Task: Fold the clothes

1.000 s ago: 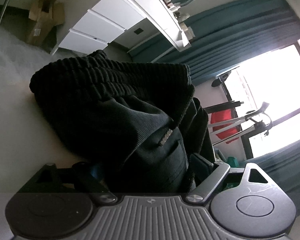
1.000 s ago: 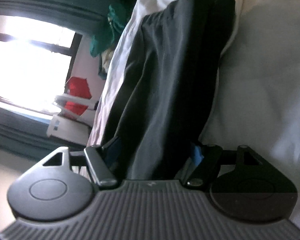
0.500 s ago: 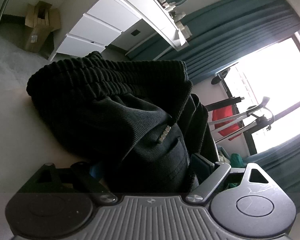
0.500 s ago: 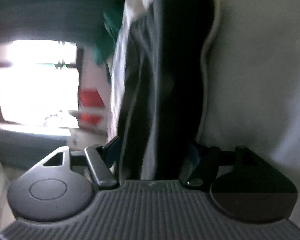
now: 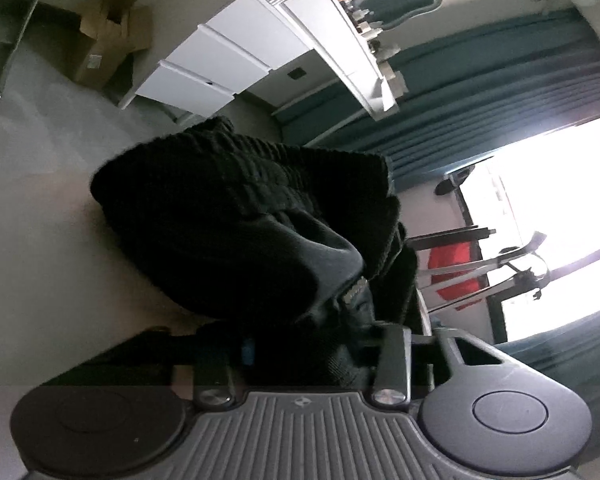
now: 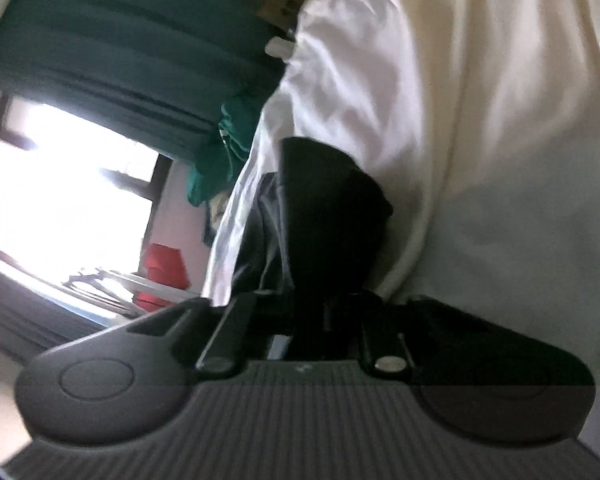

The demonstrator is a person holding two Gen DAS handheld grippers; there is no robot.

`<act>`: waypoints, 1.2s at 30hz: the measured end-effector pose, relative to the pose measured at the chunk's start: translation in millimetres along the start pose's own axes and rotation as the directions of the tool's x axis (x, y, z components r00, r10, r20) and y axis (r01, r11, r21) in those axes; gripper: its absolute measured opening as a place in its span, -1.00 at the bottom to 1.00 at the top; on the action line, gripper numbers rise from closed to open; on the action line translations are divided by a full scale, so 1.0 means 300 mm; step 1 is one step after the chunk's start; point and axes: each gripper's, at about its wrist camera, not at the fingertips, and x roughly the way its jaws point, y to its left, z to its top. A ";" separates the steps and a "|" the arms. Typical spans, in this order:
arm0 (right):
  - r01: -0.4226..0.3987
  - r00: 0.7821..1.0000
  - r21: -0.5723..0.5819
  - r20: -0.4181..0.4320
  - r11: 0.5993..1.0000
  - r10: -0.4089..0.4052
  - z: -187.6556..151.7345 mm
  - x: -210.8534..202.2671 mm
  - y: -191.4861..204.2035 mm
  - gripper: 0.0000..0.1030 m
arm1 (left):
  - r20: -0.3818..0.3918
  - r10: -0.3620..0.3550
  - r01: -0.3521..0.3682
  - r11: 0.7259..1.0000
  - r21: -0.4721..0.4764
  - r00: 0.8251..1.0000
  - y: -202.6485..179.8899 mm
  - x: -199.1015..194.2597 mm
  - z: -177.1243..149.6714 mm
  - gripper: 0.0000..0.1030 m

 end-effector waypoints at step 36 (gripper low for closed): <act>0.083 0.991 0.194 0.088 0.978 -0.101 -0.078 -0.704 -0.101 -0.86 | 0.001 0.106 -0.104 0.974 0.204 0.994 0.076 -0.649 0.134 -0.94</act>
